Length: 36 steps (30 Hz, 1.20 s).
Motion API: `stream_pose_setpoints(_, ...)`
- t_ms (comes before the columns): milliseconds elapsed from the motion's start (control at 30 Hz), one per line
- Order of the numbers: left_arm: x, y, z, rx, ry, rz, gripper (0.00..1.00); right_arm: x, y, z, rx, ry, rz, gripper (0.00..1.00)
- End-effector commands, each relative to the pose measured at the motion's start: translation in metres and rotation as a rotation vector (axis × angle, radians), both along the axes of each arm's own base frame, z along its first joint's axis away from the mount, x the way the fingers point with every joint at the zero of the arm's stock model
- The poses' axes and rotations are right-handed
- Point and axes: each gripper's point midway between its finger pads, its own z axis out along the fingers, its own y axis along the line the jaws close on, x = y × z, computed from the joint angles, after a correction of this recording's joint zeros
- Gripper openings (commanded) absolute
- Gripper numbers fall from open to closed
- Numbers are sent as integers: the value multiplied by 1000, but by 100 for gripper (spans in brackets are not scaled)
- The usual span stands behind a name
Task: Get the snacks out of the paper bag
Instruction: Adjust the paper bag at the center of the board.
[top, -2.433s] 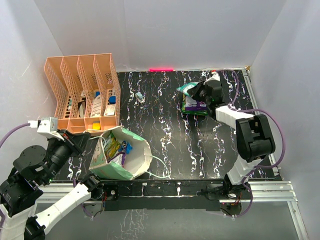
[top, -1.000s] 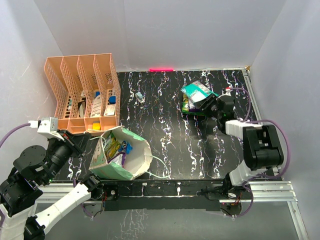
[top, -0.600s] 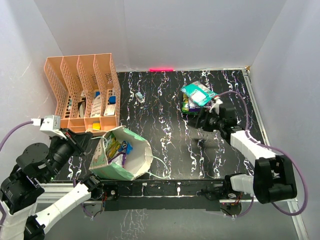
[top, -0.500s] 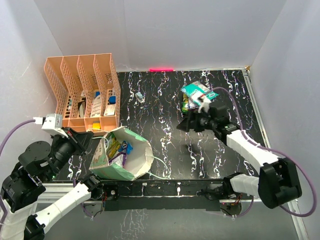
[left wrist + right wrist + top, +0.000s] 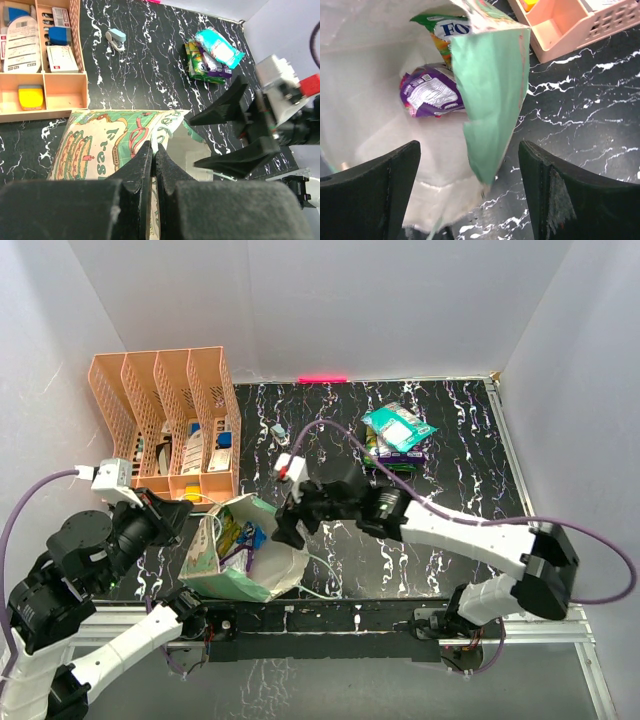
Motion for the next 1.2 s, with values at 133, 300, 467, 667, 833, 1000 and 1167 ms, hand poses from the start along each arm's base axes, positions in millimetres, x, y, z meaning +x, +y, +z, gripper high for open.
stream_pose_setpoints(133, 1, -11, 8, -24, 36, -28, 0, 56, 47, 18, -140, -283, -143, 53)
stream_pose_setpoints(300, 7, -31, 14, -14, 55, -92, 0, 78, 15, 27, -163, -309, -360, 17)
stream_pose_setpoints(467, 17, -70, 13, -29, 86, -222, 0, 75, -44, 21, -230, -309, -513, 7)
stream_pose_setpoints(667, 39, -118, 14, -59, 81, -349, 0, 62, -100, 25, -202, -286, -644, 7)
stream_pose_setpoints(833, 78, -130, 2, 51, 53, -304, 0, 49, -104, 0, -110, -233, -633, 7)
stream_pose_setpoints(1000, 102, -129, 9, 136, -41, -268, 0, 41, -93, -24, -6, -204, -592, 7)
stream_pose_setpoints(1167, 126, -125, 36, 212, -144, -208, 0, 49, -84, -18, 72, -195, -634, 7)
